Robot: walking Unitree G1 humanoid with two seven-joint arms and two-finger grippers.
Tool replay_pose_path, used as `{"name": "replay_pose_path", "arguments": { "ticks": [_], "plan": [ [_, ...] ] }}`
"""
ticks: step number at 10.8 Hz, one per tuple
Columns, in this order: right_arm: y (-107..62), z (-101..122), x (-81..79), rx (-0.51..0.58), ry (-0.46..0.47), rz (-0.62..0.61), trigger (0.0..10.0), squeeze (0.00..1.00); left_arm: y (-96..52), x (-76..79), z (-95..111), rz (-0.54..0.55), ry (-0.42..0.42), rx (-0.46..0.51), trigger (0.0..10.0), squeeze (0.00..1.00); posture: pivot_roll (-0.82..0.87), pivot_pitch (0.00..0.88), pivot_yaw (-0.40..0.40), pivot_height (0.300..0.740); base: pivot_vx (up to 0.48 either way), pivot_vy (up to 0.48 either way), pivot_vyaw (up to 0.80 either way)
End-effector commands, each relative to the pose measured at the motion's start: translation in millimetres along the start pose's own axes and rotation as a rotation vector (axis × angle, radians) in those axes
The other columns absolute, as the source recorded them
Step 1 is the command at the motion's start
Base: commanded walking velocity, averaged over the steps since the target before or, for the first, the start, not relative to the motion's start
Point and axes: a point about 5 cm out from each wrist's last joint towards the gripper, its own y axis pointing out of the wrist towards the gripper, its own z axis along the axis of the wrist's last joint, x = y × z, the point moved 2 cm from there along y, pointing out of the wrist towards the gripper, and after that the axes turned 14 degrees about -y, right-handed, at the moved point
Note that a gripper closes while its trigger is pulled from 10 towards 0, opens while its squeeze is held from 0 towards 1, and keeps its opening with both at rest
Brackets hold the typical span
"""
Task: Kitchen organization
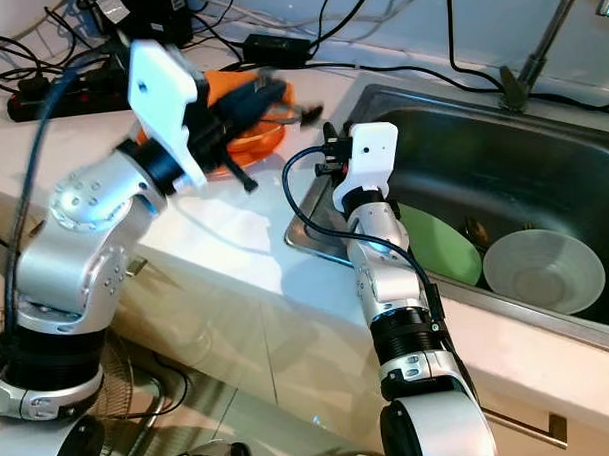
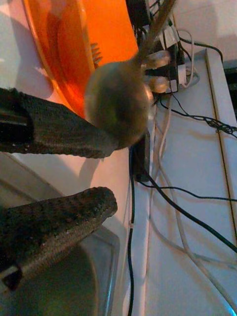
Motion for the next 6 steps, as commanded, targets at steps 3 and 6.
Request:
{"name": "replay_pose_path", "arguments": {
  "ticks": [3, 6],
  "plan": [
    [2.4, 4.1, 3.0, 0.016, 0.008, -0.014, 10.0, 0.0, -2.9, 3.9, -6.7, -0.02, -0.033, -0.019, 10.0, 0.0, 0.12, 0.049, -0.002, 0.74, 0.0, 0.0, 0.0],
    [2.6, 2.8, 8.0, 0.011, -0.002, -0.034, 10.0, 0.0, -11.3, 7.4, -12.8, -0.045, -0.061, -0.053, 10.0, 0.0, 0.13, 0.049, -0.005, 0.74, 0.0, 0.0, 0.0]
  ]
}}
